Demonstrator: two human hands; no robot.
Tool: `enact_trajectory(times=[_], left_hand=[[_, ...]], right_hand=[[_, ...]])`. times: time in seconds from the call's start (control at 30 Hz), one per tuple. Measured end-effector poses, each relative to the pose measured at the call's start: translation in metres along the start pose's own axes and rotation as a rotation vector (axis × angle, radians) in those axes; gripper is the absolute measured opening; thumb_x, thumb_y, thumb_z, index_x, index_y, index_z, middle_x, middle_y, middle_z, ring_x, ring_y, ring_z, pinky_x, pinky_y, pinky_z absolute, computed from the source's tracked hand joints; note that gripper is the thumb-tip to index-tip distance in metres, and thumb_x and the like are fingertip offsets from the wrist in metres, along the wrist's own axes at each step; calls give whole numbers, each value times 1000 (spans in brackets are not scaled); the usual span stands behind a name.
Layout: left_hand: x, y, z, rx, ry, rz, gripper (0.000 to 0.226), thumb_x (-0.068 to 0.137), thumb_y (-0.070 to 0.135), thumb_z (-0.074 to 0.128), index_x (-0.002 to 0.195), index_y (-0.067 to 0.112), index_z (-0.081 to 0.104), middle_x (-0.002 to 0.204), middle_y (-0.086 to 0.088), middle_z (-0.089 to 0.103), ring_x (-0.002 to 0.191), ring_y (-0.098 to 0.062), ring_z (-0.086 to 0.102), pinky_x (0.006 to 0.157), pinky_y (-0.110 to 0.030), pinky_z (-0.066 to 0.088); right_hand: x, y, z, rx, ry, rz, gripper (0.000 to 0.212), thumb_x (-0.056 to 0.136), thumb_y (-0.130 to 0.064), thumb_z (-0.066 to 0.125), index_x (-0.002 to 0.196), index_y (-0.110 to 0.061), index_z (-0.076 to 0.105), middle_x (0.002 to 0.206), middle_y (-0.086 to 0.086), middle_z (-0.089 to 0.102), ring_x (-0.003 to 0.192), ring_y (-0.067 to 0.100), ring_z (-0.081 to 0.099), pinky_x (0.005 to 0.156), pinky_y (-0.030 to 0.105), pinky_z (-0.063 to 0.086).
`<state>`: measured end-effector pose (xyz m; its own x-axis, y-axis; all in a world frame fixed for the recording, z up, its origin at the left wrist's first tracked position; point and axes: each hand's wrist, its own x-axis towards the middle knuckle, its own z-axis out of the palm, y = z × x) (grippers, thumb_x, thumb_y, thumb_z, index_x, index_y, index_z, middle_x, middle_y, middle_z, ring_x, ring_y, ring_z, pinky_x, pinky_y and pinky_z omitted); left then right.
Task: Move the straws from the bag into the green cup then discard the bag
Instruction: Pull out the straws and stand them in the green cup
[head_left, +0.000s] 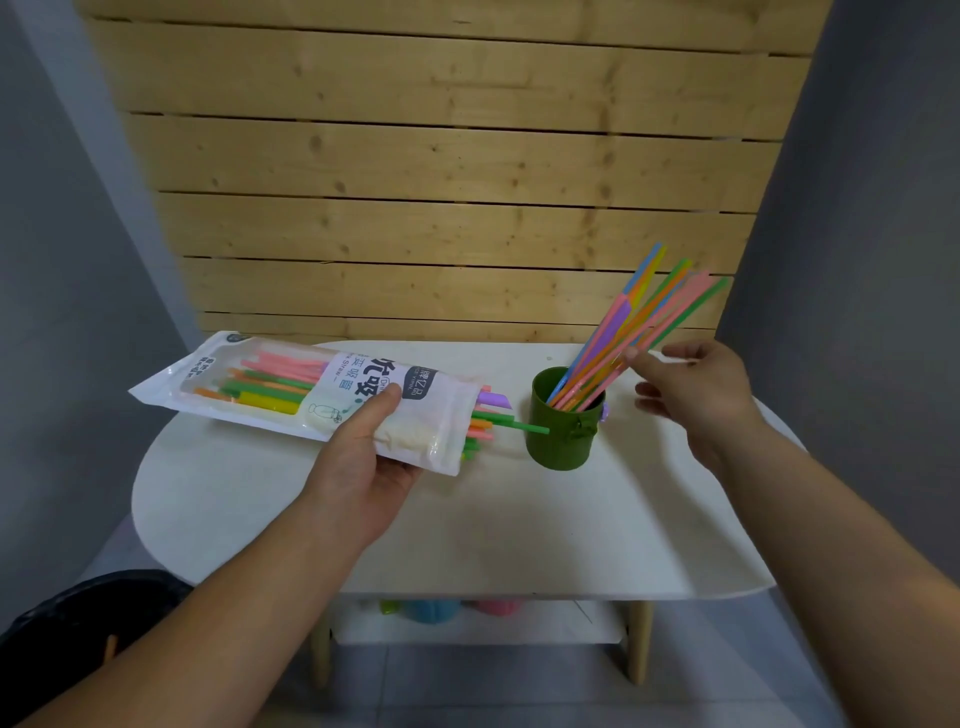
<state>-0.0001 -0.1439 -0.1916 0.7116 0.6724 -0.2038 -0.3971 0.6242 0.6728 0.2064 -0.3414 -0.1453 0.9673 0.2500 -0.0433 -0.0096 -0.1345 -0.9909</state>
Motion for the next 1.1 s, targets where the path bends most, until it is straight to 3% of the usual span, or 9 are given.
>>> enact_trajectory(times=[0.13, 0.23, 0.33, 0.5, 0.63, 0.77, 0.9, 1.1], left_hand=[[-3, 0, 4, -15, -2, 6, 33, 92, 11, 70, 124, 17, 66, 115, -6, 79, 103, -22, 76, 83, -46, 63], [-5, 0, 7, -33, -25, 13, 37, 91, 11, 71, 126, 19, 64, 116, -6, 79, 103, -22, 77, 81, -44, 64], [-8, -2, 10, -16, -59, 20, 36, 90, 13, 72, 124, 22, 65, 114, -6, 80, 102, -22, 77, 78, -44, 65], [-11, -5, 13, 36, -90, 35, 27, 91, 14, 70, 116, 24, 69, 110, -4, 81, 97, -21, 78, 74, -40, 66], [-11, -2, 10, 28, -78, 43, 31, 91, 12, 70, 120, 24, 68, 110, -3, 81, 97, -20, 78, 69, -37, 65], [-11, -2, 9, 32, -83, 40, 28, 90, 12, 71, 116, 24, 70, 110, -4, 81, 96, -20, 78, 71, -38, 66], [-10, -4, 11, 21, -81, 42, 30, 90, 12, 72, 117, 25, 69, 111, -5, 81, 98, -22, 78, 74, -41, 66], [-10, -2, 10, 17, -88, 21, 35, 86, 13, 73, 120, 22, 69, 112, -5, 80, 98, -21, 78, 71, -39, 65]], right_hand=[[-32, 1, 3, -207, -210, 128, 47, 91, -45, 67, 95, 1, 60, 88, 14, 62, 63, 23, 60, 59, 36, 56], [-59, 0, 18, -128, -398, 95, 44, 95, -47, 59, 103, -4, 66, 85, 12, 62, 60, 21, 58, 55, 32, 53], [-74, -1, 37, 3, -476, 71, 37, 96, -44, 60, 104, -8, 66, 84, 9, 60, 59, 18, 57, 53, 30, 50], [-77, 3, 57, 173, -473, 43, 25, 89, -27, 73, 107, -10, 71, 82, 9, 59, 55, 14, 55, 52, 26, 48], [-74, 6, 62, 194, -435, 7, 5, 88, -11, 74, 87, -6, 73, 63, 2, 63, 50, 11, 56, 50, 22, 50], [-73, 5, 62, 214, -417, 52, 10, 90, -13, 71, 90, -3, 71, 72, 9, 66, 53, 11, 61, 50, 22, 52], [-76, 2, 61, 228, -452, 74, 32, 86, -24, 77, 111, -6, 69, 85, 13, 66, 57, 14, 63, 52, 25, 52], [-75, 3, 58, 203, -439, 33, 11, 91, -7, 69, 97, 1, 71, 70, 9, 65, 52, 10, 61, 50, 21, 51]])
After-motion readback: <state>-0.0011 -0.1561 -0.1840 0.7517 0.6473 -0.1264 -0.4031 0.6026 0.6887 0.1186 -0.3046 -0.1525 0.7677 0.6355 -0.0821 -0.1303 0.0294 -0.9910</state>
